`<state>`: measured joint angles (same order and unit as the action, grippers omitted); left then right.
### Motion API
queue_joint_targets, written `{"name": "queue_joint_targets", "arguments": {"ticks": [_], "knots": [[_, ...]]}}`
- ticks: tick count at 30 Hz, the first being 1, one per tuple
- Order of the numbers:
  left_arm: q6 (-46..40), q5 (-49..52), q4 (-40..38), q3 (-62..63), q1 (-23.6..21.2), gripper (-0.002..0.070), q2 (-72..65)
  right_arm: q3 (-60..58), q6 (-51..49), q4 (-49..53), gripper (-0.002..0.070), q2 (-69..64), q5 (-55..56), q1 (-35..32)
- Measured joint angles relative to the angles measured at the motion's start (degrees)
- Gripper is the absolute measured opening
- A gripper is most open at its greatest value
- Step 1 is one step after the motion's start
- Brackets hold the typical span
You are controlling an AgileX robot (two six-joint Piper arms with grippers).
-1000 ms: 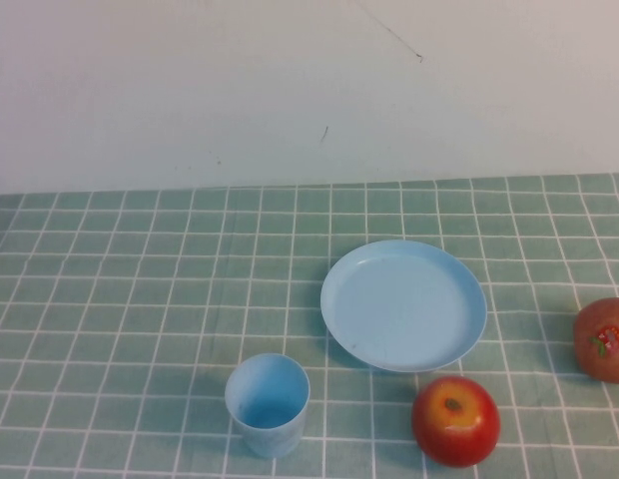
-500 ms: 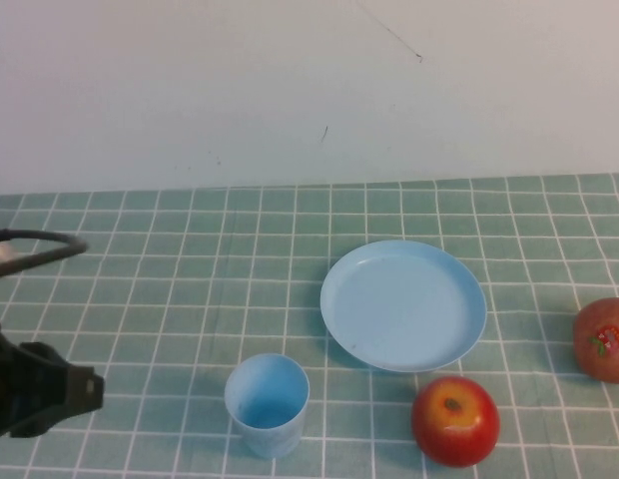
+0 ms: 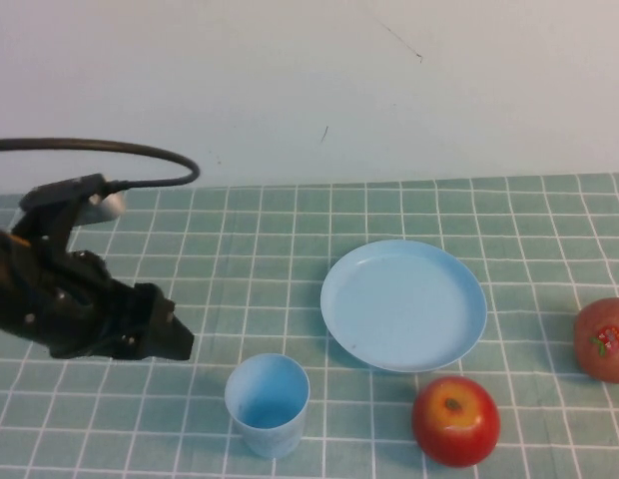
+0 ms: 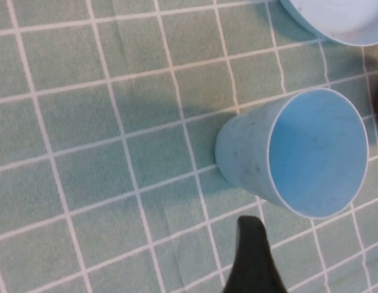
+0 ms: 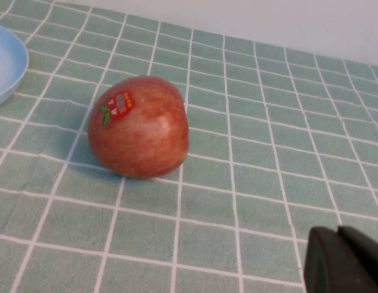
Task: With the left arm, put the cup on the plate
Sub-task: Pick up the cup from the table
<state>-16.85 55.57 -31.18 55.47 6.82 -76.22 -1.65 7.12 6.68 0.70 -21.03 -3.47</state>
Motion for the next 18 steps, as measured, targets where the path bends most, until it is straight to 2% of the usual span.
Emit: {"name": "queue_joint_targets", "arguments": {"ticks": [8, 18], "knots": [[5.9, -0.3, 10.3, 7.1, 7.9, 0.0415, -10.0, 0.0, 0.0, 0.0, -0.0002, 0.0, 0.0, 0.0], [9.7, -3.0, 11.4, 8.3, 8.6, 0.0415, -15.3, 0.0, 0.0, 0.0, -0.0002, 0.0, 0.0, 0.0]]}}
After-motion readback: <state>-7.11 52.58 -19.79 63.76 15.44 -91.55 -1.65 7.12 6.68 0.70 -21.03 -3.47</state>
